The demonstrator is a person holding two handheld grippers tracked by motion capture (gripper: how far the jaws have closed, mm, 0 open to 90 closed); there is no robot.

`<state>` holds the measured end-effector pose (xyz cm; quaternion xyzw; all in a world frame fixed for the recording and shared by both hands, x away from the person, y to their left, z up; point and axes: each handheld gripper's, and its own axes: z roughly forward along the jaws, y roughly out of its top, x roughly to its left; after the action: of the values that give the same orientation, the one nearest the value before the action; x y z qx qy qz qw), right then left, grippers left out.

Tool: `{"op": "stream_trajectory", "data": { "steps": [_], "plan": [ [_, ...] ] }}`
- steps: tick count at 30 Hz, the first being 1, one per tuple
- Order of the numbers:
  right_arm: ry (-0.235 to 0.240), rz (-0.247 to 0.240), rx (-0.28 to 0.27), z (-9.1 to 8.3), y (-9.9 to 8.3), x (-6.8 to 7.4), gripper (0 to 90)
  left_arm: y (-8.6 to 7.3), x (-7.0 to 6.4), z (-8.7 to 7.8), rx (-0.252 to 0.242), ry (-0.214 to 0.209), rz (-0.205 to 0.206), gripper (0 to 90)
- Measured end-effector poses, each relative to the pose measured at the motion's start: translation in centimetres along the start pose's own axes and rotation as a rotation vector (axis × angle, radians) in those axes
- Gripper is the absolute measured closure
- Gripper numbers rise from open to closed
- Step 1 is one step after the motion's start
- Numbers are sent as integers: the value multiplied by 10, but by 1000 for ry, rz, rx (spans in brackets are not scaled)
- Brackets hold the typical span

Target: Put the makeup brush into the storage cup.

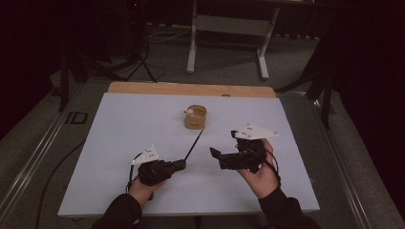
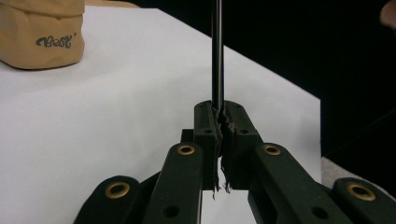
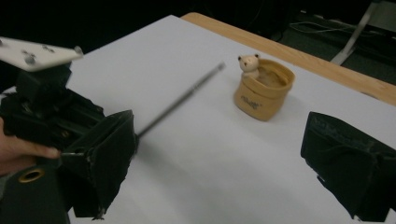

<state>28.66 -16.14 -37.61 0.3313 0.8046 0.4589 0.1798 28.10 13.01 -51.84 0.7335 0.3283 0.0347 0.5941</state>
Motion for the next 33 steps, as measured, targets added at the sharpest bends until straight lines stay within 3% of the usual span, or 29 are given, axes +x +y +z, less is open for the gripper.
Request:
{"op": "stream_trajectory", "data": {
  "steps": [7, 13, 20, 25, 28, 32, 33],
  "plan": [
    [-10, 12, -32, 6, 12, 6, 100, 0, 0, 0, -3, -7, 3, 857],
    [-44, 75, -67, 9, 24, 10, 133, 0, 0, 0, -2, -7, 0, 857],
    [-61, 248, -39, 24, 24, 11, 202, 0, 1, 0, -5, -5, -2, 857],
    [-57, 307, -17, 35, 22, 12, 253, 0, 0, 0, -6, -6, 1, 857],
    [-42, 360, -17, 41, 19, 12, 342, 0, 0, 0, -10, -6, 0, 857],
    [-41, 397, -20, 46, 17, 13, 396, 0, 0, 0, -10, -3, 5, 857],
    [-38, 433, -19, 49, 15, 13, 425, 1, 0, 0, -11, -6, 3, 857]
  ]
}}
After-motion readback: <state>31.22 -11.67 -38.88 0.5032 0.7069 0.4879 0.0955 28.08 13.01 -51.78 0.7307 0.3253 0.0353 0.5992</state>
